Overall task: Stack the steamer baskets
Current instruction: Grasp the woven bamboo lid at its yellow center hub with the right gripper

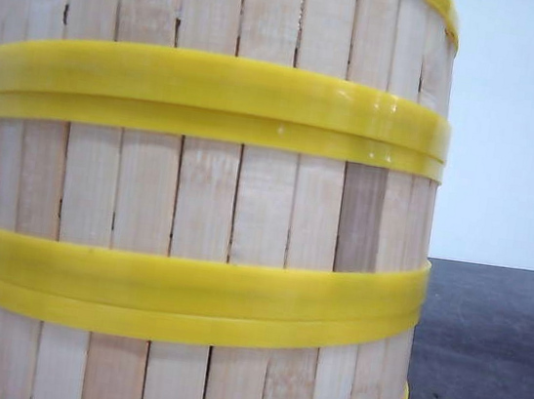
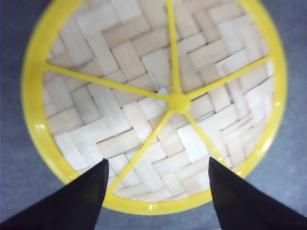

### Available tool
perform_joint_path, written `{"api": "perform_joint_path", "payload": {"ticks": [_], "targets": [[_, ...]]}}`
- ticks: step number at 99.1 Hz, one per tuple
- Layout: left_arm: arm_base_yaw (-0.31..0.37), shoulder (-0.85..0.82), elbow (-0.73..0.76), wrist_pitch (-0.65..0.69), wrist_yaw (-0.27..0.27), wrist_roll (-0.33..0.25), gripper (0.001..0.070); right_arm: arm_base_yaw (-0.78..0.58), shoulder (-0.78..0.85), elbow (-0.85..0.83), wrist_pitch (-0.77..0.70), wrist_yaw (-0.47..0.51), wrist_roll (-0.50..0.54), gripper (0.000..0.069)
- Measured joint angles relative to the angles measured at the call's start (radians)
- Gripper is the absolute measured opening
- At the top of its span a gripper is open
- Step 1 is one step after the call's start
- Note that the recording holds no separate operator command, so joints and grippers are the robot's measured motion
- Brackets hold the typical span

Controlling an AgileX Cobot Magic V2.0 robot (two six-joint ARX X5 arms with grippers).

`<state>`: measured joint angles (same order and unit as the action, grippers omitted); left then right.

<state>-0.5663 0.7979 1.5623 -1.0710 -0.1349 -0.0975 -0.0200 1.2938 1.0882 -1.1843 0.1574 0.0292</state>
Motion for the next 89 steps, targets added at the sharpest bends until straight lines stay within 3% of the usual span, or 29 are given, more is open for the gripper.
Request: {"api": "perform_joint_path", "payload": {"ticks": [52,70,89], "targets": [[0.000,-0.001,0.000,-0.018,0.000,0.000,0.0545,-0.060,0.042,-0.062,0.172,-0.003,-0.001,0.0403],[0.000,-0.001,0.000,-0.018,0.000,0.000,0.0545,-0.127,0.053,-0.062,0.179,-0.029,-0.005,0.0336],[0.000,-0.001,0.000,-0.018,0.000,0.000,0.0545,-0.174,0.092,-0.061,0.187,-0.103,-0.006,0.0323]]}}
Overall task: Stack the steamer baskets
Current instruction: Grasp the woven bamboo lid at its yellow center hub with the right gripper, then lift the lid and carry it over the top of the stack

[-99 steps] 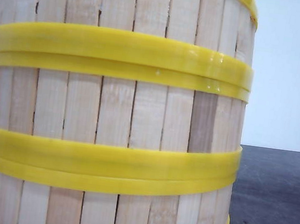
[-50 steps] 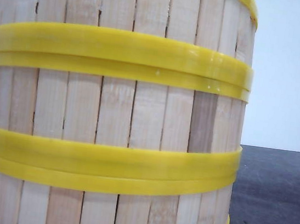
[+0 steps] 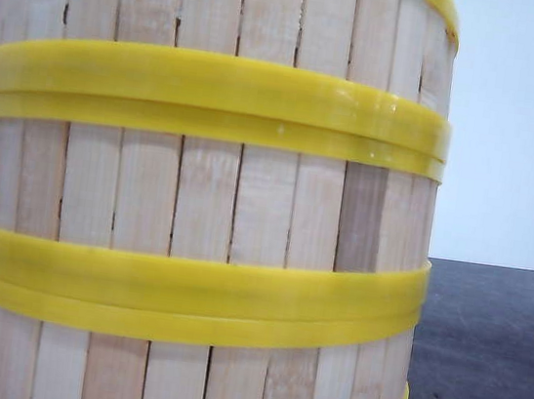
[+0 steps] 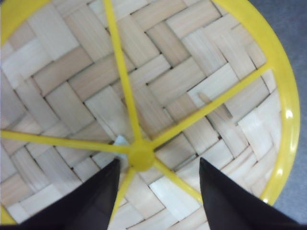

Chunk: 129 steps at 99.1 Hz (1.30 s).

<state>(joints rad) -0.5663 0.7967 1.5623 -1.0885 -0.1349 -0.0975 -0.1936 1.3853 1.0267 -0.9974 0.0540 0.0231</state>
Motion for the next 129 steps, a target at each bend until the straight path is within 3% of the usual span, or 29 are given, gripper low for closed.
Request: {"api": "perform_joint_path", "payload": {"ticks": [31,73,112,129], "targets": [[0.000,0.000,0.000,0.000,0.000,0.000,0.0545,0.013,0.017,0.002,0.025,-0.028,0.003,0.0319],[0.000,0.007,0.000,0.002,0.000,0.000,0.0545,0.015,0.017,0.005,0.031,-0.031,-0.001,0.0070],[0.000,0.013,0.000,0.008,0.000,0.000,0.0545,0.015,0.014,0.019,0.015,-0.031,0.000,0.0064],[0.000,0.013,0.000,0.021,0.000,0.000,0.0545,0.016,-0.009,0.121,-0.037,-0.039,0.007,0.0055]]}}
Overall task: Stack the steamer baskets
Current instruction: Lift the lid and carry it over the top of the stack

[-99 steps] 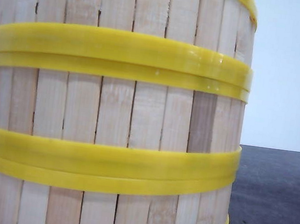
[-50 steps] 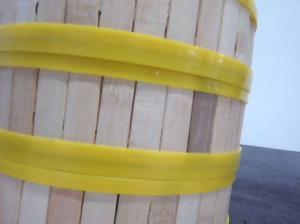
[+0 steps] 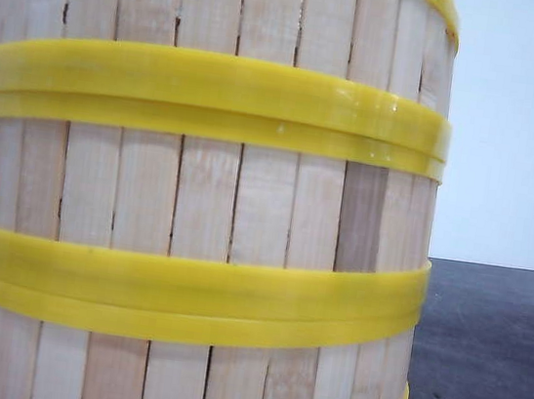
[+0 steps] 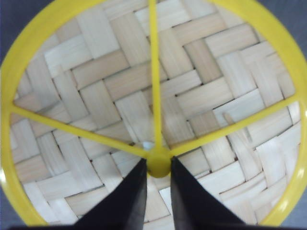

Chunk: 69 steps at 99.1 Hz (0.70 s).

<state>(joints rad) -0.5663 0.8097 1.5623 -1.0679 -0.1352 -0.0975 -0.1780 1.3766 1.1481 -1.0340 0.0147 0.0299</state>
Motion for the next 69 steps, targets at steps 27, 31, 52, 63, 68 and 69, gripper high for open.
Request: {"api": "perform_joint_path", "payload": {"ticks": [27,31,52,63,68,69], "targets": [[0.000,0.015,0.000,0.020,0.000,0.000,0.0545,0.076,-0.019,0.278,-0.206,-0.046,0.001,0.0054],[0.000,0.019,0.000,0.026,0.000,0.000,0.0545,0.099,-0.019,0.317,-0.231,-0.066,0.003,0.0054],[0.000,0.042,0.000,0.033,0.000,0.000,0.0545,0.238,-0.019,0.469,-0.303,-0.101,0.033,0.0053],[0.000,0.047,0.000,0.032,0.000,0.000,0.0545,0.325,-0.015,0.534,-0.311,-0.153,0.056,0.0053],[0.000,0.047,0.000,0.033,0.000,0.000,0.0545,0.368,-0.005,0.570,-0.314,-0.183,0.066,0.0052],[0.000,0.047,0.000,0.033,0.000,0.000,0.0545,0.377,-0.002,0.578,-0.315,-0.188,0.067,0.0052]]}}
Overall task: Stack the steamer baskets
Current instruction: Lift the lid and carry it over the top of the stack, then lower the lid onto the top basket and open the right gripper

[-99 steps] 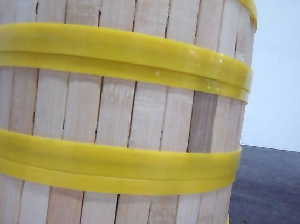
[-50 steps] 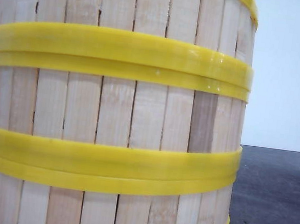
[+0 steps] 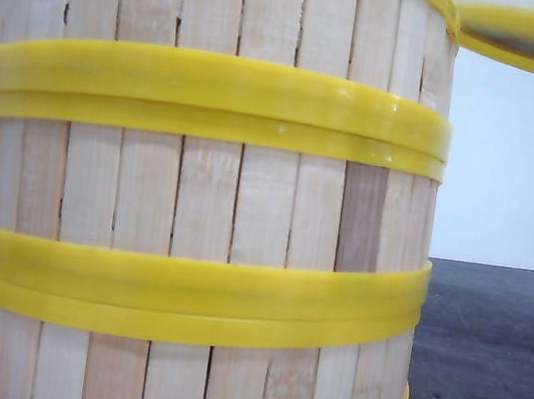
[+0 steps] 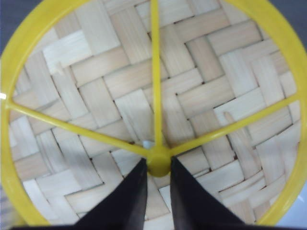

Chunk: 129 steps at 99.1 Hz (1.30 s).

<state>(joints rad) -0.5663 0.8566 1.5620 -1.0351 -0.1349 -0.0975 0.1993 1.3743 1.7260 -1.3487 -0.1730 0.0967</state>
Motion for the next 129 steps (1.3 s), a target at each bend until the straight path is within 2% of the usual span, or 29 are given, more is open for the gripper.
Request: {"api": "perform_joint_path", "payload": {"ticks": [27,46,102,129], "targets": [[0.000,-0.002,0.000,0.000,0.000,0.000,0.0545,0.254,0.139,0.169,-0.002,-0.040,0.050,0.0052],[0.000,-0.001,0.000,0.000,0.000,0.000,0.0545,0.373,0.224,0.187,-0.002,-0.102,0.061,0.0052],[0.000,-0.009,0.000,-0.014,0.000,0.000,0.0545,0.605,0.257,0.187,-0.003,-0.097,0.076,0.0052],[0.000,-0.014,0.000,-0.033,0.000,0.000,0.0545,0.639,0.257,0.147,-0.003,-0.076,0.090,0.0051]]}}
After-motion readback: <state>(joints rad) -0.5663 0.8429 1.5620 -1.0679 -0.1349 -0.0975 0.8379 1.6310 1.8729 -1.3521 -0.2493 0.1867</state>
